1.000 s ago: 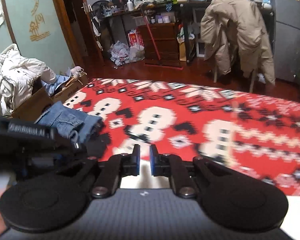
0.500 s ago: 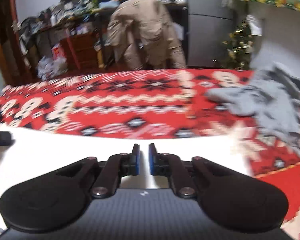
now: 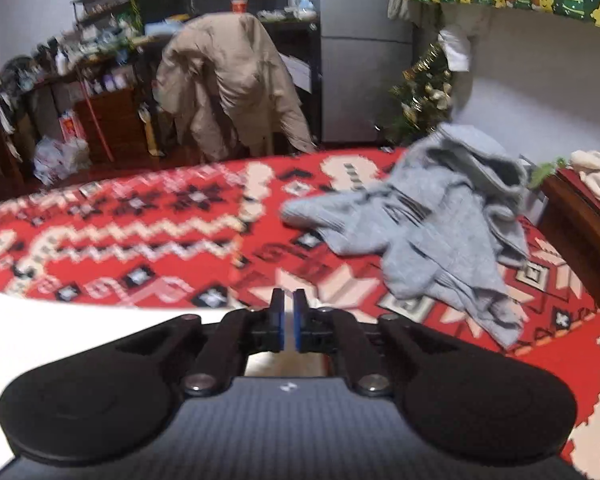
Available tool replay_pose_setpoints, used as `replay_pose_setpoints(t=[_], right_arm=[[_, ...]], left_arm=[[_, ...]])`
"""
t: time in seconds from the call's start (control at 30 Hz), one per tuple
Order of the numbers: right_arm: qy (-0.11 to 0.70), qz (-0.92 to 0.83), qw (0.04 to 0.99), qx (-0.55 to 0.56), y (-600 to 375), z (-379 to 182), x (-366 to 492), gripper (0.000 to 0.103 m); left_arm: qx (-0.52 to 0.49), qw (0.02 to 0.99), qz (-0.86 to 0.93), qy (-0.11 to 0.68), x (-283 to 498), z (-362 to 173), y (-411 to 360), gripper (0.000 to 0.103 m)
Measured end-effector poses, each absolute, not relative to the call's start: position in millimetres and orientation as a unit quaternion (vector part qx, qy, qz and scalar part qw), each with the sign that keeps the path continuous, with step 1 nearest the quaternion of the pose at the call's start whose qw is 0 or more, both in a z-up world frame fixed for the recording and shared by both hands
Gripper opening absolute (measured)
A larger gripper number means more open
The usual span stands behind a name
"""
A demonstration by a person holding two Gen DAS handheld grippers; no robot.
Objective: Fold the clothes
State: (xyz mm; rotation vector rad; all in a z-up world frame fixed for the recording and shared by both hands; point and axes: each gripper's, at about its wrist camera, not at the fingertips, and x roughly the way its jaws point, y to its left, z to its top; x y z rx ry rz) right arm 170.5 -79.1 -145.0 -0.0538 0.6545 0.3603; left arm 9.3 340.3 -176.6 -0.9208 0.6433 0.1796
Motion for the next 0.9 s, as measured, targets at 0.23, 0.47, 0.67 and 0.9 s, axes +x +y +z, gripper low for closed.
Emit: replay_pose_setpoints(t=[0.23,0.47,0.67,0.9], right_arm=[[0.341,0.181,0.920,-0.060,-68.3,-153.6,182.4,0.009],[0.350,0.155,0.922,-0.055,-119.8,-120.9,171.2,0.013],[0.401,0.230,0.885,-0.060,-128.7,-121.3,109.1,0.013],[0.462,0.216,0.856,-0.081,-137.4,-133.9,70.4,0.008]], left_arm=[[-0.435,0.842,0.085,0.308,9.9,-178.6,341.2,0.006],[-0.439,0.839,0.083,0.310,9.9,-178.4,342.6,0.006],[-0.427,0.845,0.082,0.311,9.6,-173.4,339.3,0.006],[-0.426,0.844,0.085,0.315,7.4,-173.6,340.3,0.006]])
